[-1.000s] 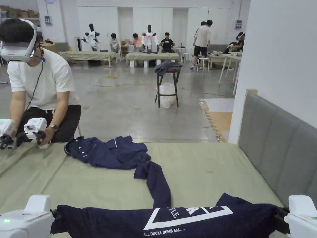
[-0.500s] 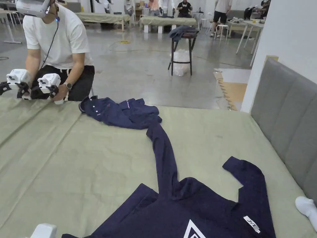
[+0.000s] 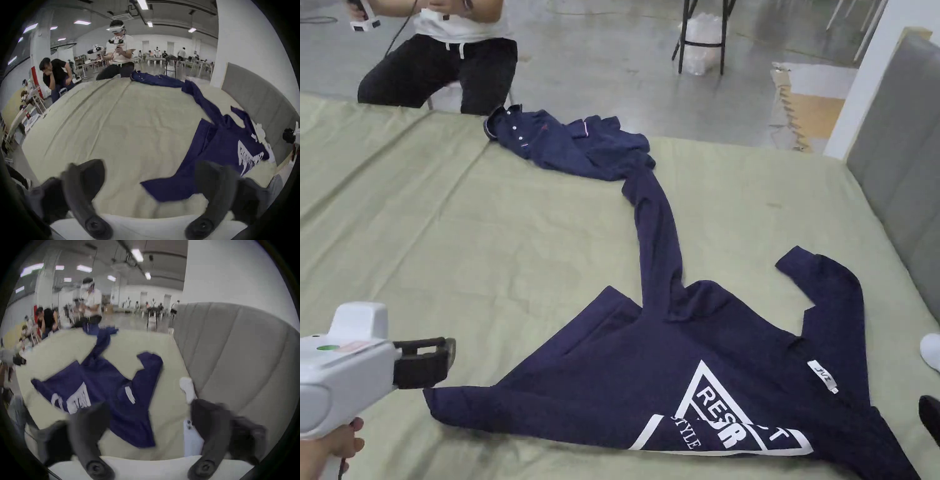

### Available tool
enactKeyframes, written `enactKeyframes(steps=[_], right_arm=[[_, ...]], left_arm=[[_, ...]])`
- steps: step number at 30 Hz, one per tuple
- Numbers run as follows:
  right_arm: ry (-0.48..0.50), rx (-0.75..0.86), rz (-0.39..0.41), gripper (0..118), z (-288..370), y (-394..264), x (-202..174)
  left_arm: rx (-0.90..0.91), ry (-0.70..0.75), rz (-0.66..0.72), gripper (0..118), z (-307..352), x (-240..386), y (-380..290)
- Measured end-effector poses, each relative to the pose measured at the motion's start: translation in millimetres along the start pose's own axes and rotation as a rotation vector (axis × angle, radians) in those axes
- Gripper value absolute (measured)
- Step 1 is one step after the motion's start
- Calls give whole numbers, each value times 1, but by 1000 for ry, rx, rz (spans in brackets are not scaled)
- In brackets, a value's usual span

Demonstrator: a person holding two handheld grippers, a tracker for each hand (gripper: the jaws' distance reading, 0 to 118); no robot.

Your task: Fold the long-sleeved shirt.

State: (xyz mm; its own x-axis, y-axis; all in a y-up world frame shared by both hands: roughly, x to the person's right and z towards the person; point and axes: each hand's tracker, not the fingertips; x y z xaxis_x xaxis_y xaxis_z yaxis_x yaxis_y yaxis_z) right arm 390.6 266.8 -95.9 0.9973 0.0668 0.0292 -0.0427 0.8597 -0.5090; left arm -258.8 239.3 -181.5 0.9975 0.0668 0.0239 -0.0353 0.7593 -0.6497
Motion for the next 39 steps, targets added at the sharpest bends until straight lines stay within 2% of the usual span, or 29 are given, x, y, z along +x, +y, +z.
enactKeyframes(steps=[1,2,3,4,5,6,9,10,11,12,13,14,15,18,19,20,21,23,24,25,26,28,31,32,33,35,36,37,39], right_arm=[[14,41,-4,73,2,4,-17],[16,53,8,32,-4,5,-25],[-1,67,19,0,-10,6,-35],[-14,83,29,0,-15,4,-45],[13,69,25,0,-18,3,-55],[45,68,6,0,-22,2,-63],[48,82,20,0,-32,0,-84],[68,84,1,0,-35,-1,-89],[98,77,-14,0,-38,-1,-93],[106,73,-13,0,-41,-2,-98],[100,73,-10,0,-46,1,-103],[109,69,-11,0,-49,1,-106],[130,62,-13,0,-53,-1,-111],[159,43,-18,0,-65,-1,-122],[160,40,-13,0,-68,-2,-127],[171,33,-10,0,-71,-3,-130],[183,24,-9,0,-89,-8,-122],[191,13,-13,0,-96,-9,-126],[201,9,-14,0,-99,-10,-127],[203,5,-13,0,-99,-3,-128],[208,-2,-11,0,-103,-4,-129],[224,-20,2,0,-114,-3,-132],[250,-54,5,0,-137,2,-135],[272,-77,6,0,-147,5,-135],[280,-92,10,18,-160,12,-136],[292,-161,48,94,-191,21,-139],[303,-175,64,118,-210,25,-141],[375,-134,86,116,-229,32,-141],[323,-192,162,116,-271,40,-139]], left_arm=[[9,-21,13,89,1,2,2],[15,-26,23,62,1,4,3],[7,-24,44,14,-7,1,2],[2,-11,39,6,-10,2,1],[-19,-16,50,4,-11,2,1],[-53,-40,74,4,-12,0,0],[-115,-40,147,4,-16,-9,-6],[-140,-45,161,9,-18,-12,-9],[-185,-33,178,27,-24,-20,-11],[-200,-10,200,74,-28,-24,-16],[-231,-5,215,103,-34,-28,-22],[-298,-6,203,110,-42,-30,-30],[-326,-22,235,103,-39,-35,-36],[-370,-56,288,104,-54,-39,-50],[-391,-37,290,102,-71,-36,-56],[-406,-34,285,95,-77,-35,-60],[-402,-57,290,76,-81,-36,-64],[-390,-89,333,58,-88,-35,-72],[-363,-32,319,38,-85,-34,-72],[-354,-55,310,22,-82,-35,-70],[-339,-65,317,10,-81,-37,-69],[-303,-140,350,10,-78,-35,-69],[-293,-88,248,9,-80,-22,-69],[-289,-95,262,9,-79,-20,-69],[-284,-103,267,9,-78,-19,-69],[-266,-105,266,9,-79,-22,-69],[-261,-113,269,8,-78,-23,-69],[-254,-114,267,8,-78,-23,-69],[-253,-116,266,8,-78,-24,-68]])
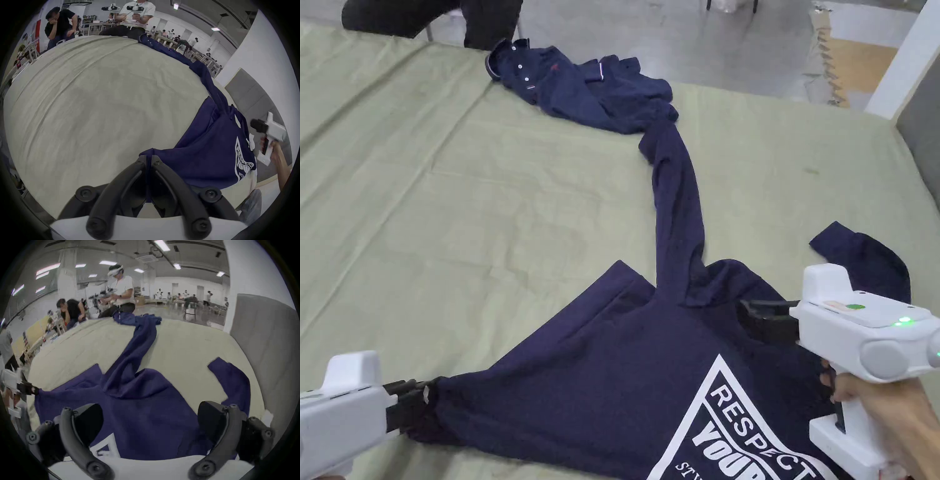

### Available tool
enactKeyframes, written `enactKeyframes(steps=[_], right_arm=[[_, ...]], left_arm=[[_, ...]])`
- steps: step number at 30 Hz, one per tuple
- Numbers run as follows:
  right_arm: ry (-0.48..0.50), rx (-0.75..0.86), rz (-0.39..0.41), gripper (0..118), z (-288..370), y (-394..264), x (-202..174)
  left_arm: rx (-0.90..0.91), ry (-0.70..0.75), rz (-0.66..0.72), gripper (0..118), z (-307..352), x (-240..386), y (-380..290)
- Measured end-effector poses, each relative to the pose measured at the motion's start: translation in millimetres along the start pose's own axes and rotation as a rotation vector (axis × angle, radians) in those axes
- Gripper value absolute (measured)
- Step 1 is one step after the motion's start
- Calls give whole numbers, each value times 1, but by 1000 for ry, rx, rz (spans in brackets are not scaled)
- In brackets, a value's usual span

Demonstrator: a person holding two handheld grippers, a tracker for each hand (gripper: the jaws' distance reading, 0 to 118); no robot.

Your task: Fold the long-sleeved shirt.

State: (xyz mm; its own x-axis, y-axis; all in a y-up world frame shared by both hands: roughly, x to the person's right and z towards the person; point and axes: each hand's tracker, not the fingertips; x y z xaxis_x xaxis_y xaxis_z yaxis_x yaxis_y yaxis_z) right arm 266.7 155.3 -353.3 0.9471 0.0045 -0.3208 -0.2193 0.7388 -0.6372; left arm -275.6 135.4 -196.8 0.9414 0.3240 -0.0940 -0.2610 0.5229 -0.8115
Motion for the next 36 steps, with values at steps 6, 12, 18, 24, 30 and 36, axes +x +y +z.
enactKeyframes(steps=[6,12,18,24,30,36], right_arm=[[46,-153,78,115,-83,52,15],[148,-246,216,57,-110,78,-13],[271,-291,129,2,-102,80,-8],[280,-72,-56,1,-21,82,25],[172,154,-91,1,103,86,37],[52,406,-56,1,242,130,43]], left_arm=[[-5,-6,37,8,-4,-1,3],[-3,-10,46,8,-6,-7,4],[13,-14,54,8,-7,-12,5],[123,-38,50,8,21,-2,10],[307,-100,-8,8,71,30,39],[496,-172,-102,8,131,87,102]])
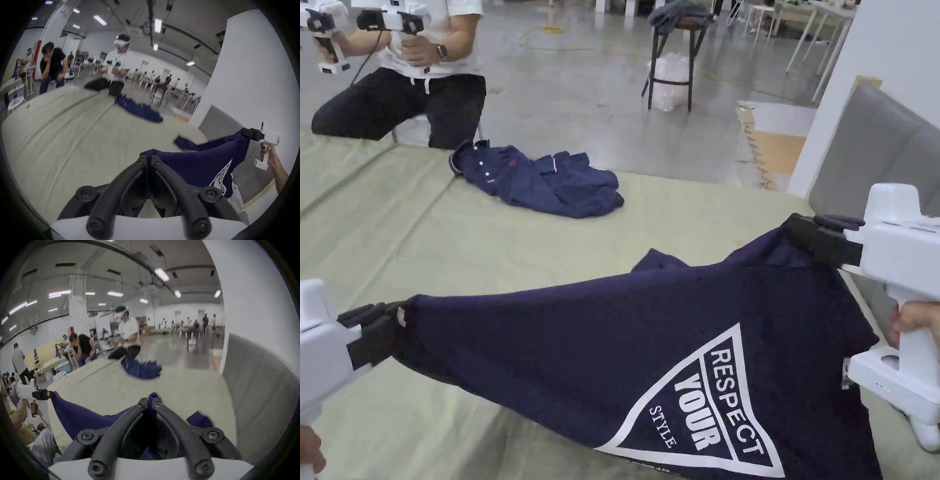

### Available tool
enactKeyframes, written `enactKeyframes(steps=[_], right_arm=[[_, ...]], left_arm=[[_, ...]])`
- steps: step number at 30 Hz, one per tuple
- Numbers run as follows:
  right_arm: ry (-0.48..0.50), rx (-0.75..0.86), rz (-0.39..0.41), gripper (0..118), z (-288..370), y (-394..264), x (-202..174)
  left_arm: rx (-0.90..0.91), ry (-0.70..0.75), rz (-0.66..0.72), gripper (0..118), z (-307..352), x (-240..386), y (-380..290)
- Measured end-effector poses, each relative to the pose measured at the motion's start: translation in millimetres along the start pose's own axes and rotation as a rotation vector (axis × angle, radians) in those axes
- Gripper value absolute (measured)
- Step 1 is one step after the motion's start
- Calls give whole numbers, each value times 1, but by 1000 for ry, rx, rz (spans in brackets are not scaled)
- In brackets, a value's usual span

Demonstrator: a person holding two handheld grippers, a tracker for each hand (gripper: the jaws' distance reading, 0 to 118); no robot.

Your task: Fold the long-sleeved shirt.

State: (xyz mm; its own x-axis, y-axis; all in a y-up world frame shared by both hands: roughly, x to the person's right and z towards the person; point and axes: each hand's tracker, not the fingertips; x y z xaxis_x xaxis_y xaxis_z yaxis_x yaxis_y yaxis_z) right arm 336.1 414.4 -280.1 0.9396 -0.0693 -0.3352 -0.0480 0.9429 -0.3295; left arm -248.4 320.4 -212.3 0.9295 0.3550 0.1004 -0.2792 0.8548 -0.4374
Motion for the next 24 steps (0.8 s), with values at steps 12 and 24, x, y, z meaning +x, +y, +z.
enactKeyframes(steps=[12,24], right_arm=[[-163,311,124,1,138,196,-17],[-258,434,126,1,136,357,-11]], left_arm=[[319,-82,-193,8,34,117,230],[426,-70,-230,7,20,186,409]])
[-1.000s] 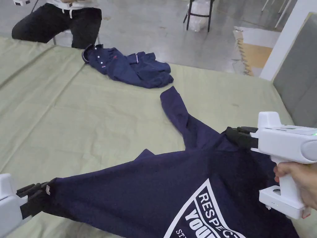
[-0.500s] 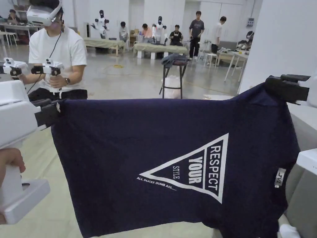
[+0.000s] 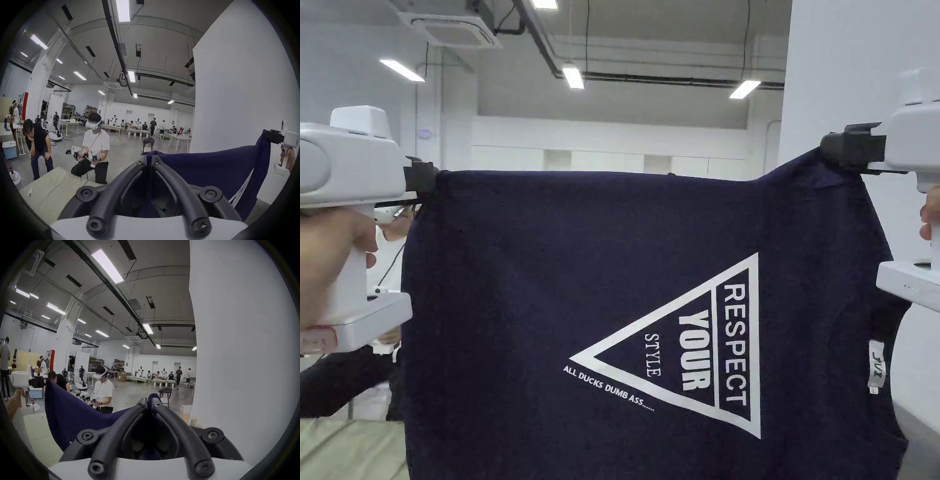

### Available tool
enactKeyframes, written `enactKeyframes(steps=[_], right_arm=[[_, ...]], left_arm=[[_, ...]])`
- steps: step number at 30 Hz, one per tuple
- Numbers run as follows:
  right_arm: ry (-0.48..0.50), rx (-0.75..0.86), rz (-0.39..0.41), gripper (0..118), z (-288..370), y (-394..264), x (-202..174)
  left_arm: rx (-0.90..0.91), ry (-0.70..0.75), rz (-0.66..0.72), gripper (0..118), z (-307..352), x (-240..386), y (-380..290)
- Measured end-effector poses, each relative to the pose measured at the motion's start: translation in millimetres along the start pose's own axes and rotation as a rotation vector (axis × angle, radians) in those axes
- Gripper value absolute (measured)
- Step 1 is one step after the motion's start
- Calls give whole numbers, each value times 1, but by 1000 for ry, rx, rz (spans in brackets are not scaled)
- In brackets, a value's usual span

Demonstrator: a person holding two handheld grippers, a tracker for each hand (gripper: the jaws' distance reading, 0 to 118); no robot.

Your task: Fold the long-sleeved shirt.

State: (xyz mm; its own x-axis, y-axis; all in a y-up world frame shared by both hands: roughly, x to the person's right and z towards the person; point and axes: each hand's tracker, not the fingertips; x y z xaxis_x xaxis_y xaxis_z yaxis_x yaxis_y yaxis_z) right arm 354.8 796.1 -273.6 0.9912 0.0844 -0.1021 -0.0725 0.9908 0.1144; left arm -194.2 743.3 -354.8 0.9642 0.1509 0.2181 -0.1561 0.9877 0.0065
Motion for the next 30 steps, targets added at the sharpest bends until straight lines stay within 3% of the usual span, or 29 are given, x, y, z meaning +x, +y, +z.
enactKeyframes(steps=[8,10,13,23,30], right_arm=[[-45,32,31,1,-85,38,0],[-47,45,3,1,-107,42,1],[-95,72,43,1,-141,47,-1],[-172,217,34,1,-216,60,4],[-102,263,37,1,-216,43,9]], left_arm=[[17,63,-60,7,-80,-4,54],[31,79,-54,7,-104,-5,62],[55,107,-86,7,-139,-3,74],[202,151,-44,7,-207,-3,96],[206,125,-9,7,-215,-9,78]])
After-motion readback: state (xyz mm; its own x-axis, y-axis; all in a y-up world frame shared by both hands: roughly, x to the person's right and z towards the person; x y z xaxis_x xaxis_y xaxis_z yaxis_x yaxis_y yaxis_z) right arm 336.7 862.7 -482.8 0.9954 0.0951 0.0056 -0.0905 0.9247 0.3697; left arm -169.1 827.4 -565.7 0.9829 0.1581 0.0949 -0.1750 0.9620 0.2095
